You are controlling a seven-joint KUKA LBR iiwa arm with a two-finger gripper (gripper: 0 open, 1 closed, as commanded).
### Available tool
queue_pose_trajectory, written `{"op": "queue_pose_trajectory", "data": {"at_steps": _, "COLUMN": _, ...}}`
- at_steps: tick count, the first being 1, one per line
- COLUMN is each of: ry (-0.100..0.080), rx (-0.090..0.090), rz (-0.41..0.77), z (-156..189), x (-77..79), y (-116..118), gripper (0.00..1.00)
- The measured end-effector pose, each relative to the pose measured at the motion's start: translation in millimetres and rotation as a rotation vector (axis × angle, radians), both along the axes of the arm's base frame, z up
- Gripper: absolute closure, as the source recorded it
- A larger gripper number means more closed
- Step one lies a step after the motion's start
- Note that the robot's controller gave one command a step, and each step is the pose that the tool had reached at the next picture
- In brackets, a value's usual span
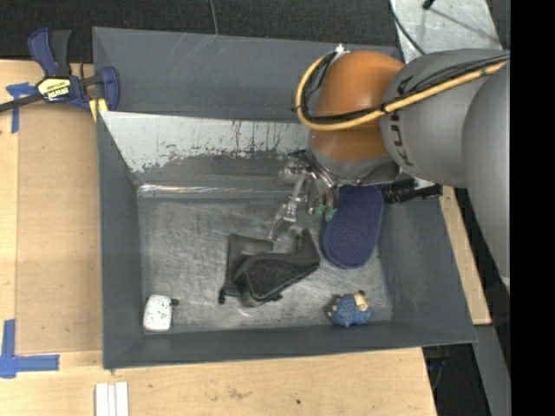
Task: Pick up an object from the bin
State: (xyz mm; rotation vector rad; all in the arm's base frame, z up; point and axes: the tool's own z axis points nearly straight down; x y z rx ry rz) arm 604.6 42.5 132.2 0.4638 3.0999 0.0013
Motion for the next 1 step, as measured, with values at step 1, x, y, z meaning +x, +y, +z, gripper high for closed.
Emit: {"op": "queue_pose_trajectory", "data": {"at_steps": 1, "ry": 0.007, "rx": 0.000, "rz": 0.059, "z": -18.4, "x": 0.2, "y": 19.6, "gripper": 0.00}}
